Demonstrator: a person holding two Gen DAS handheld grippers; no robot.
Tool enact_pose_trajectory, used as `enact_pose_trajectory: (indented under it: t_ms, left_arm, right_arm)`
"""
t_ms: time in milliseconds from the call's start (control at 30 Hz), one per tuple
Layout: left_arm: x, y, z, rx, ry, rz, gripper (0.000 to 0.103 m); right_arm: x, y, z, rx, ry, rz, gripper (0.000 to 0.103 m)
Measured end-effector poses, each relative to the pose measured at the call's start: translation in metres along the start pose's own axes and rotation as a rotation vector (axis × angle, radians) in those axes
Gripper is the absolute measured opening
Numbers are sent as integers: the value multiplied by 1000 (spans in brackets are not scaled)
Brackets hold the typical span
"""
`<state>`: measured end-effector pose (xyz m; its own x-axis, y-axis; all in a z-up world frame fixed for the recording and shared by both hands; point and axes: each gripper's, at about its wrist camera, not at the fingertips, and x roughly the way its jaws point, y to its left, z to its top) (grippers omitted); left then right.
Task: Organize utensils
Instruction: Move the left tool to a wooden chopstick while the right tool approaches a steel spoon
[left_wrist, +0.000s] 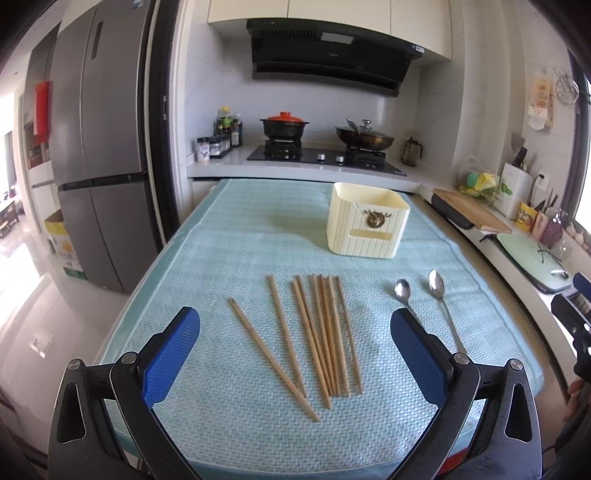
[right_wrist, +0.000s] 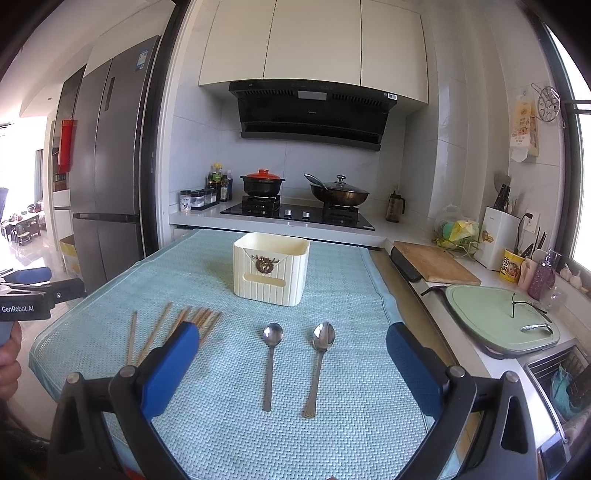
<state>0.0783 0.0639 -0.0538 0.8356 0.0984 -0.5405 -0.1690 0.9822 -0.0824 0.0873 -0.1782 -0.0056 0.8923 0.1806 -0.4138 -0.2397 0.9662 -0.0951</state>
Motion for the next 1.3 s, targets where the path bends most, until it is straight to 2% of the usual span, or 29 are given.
enact_pose_trajectory:
  t_ms: [267, 400, 600, 767, 933, 1300]
  left_arm:
    - [16, 9, -5, -31, 45, 23, 103]
    - [23, 8, -6, -26, 70, 34, 103]
    - [38, 31, -10, -94, 109, 55, 103]
    - [69, 53, -21, -112, 189, 109, 103]
    - [105, 67, -26, -161, 272, 80, 103]
    - [168, 67, -30, -164, 357, 131, 103]
  right_arm:
    - [20, -11, -11, 31, 49, 27, 103]
    - [29, -10, -18, 25, 100, 24, 103]
    - [48, -17, -31, 40, 202, 5, 103]
    - [61, -28, -41, 78, 261, -37, 103]
    - [70, -42, -51, 128, 306, -71, 103]
    - [91, -56, -71, 134, 363, -77, 103]
